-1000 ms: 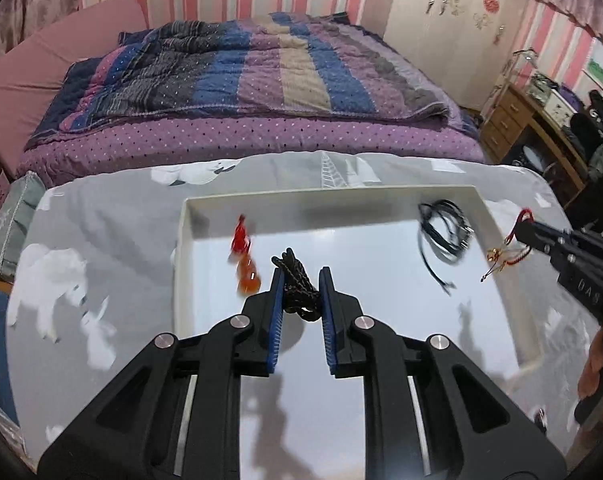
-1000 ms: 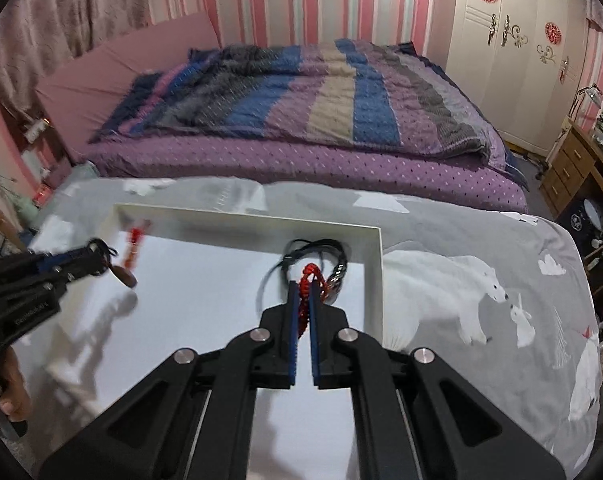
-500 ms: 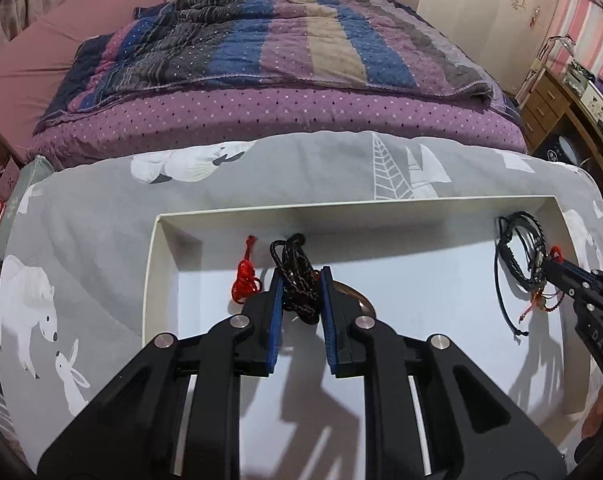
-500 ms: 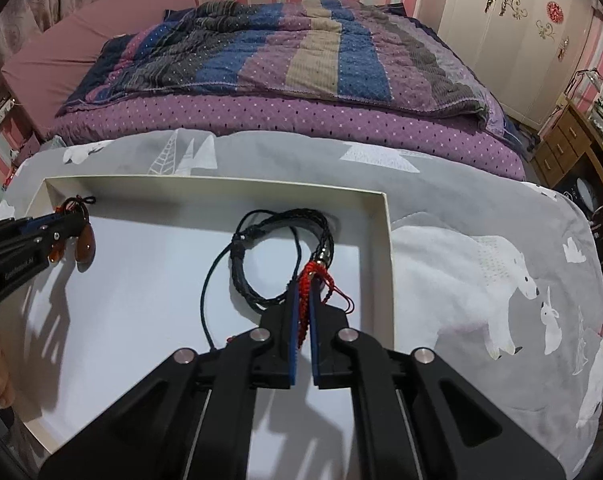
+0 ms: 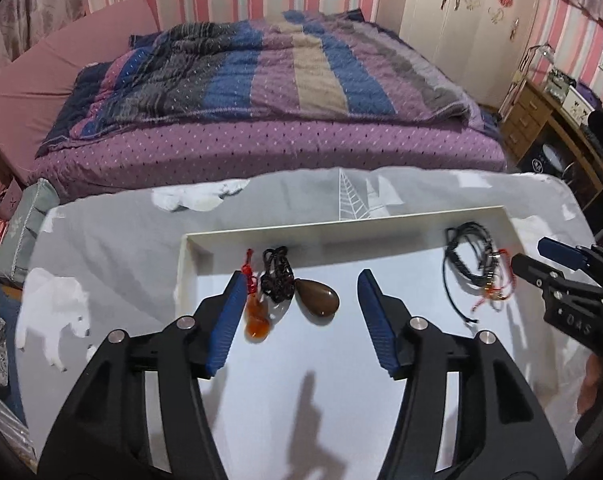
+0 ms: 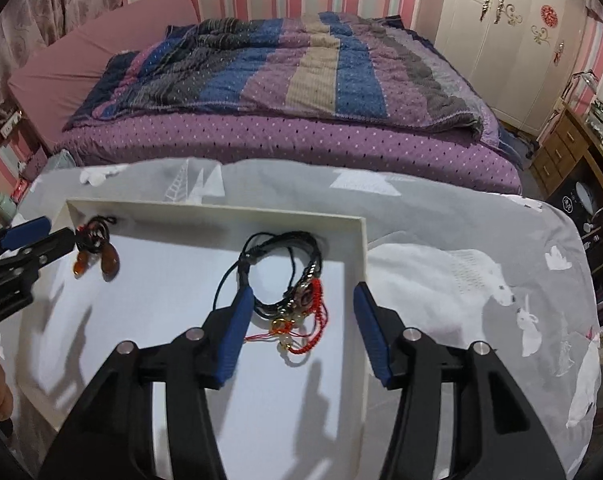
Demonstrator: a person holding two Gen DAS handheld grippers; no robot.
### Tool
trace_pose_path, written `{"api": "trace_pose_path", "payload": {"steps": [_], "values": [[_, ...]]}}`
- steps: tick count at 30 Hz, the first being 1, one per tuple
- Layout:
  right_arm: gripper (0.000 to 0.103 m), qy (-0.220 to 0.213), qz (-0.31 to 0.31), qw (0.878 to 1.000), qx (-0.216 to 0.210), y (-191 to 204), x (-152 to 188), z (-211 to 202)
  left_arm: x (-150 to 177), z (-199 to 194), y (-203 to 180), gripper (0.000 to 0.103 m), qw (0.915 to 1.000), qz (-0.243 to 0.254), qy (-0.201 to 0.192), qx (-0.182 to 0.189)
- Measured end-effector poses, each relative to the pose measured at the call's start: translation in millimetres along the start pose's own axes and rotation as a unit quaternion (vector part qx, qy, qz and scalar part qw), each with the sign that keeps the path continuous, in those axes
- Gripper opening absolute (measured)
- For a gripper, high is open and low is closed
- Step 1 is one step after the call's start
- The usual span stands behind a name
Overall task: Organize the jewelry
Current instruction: 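Carry both items into the white tray while both tools open to release them, then withdraw both tools from the tray toward the cream watch and beaded bracelet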
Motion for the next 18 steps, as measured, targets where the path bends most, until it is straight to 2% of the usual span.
{"api": "trace_pose_path", "payload": {"steps": [2,4,7,9,11,14,18], "values": [[0.054,-0.006,0.003,1.0,0.001,-5,3,-11,5,-19,4,0.081,0.9999,-0.003,-0.015,-0.003],[0.061,-0.015,0.0,1.0,0.004,-8,12,-28,13,-42,13,0.089,0.9992,-0.009,-0.037,-0.012],[0.068,-0.035,-0.005,0.999,0.018,-16,26,-50,28,-64,25,0.089,0.9989,-0.019,-0.042,-0.012],[0.068,-0.038,-0.004,0.999,0.027,-19,40,-63,42,-75,31,0.09,0.9986,-0.018,-0.044,-0.024],[0.07,-0.04,-0.004,0.999,0.022,-19,55,-74,55,-84,38,0.098,0.9984,-0.018,-0.044,-0.03],[0.078,-0.049,0.0,0.999,0.016,-22,74,-91,83,-99,46,0.098,0.9983,-0.019,-0.043,-0.035],[0.081,-0.053,0.01,0.999,0.008,-25,100,-107,116,-110,50,0.1,0.9985,-0.025,-0.037,-0.032]]}}
Point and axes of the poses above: each gripper's, at about its wrist camera, not at the fingertips, and z roughly the way its jaws point, y to its left, x to its underside, the point moved 8 cm from there along z, roughly the way its jaws point, and after that the axes turned 4 degrees about y, right-handed, at the moved point
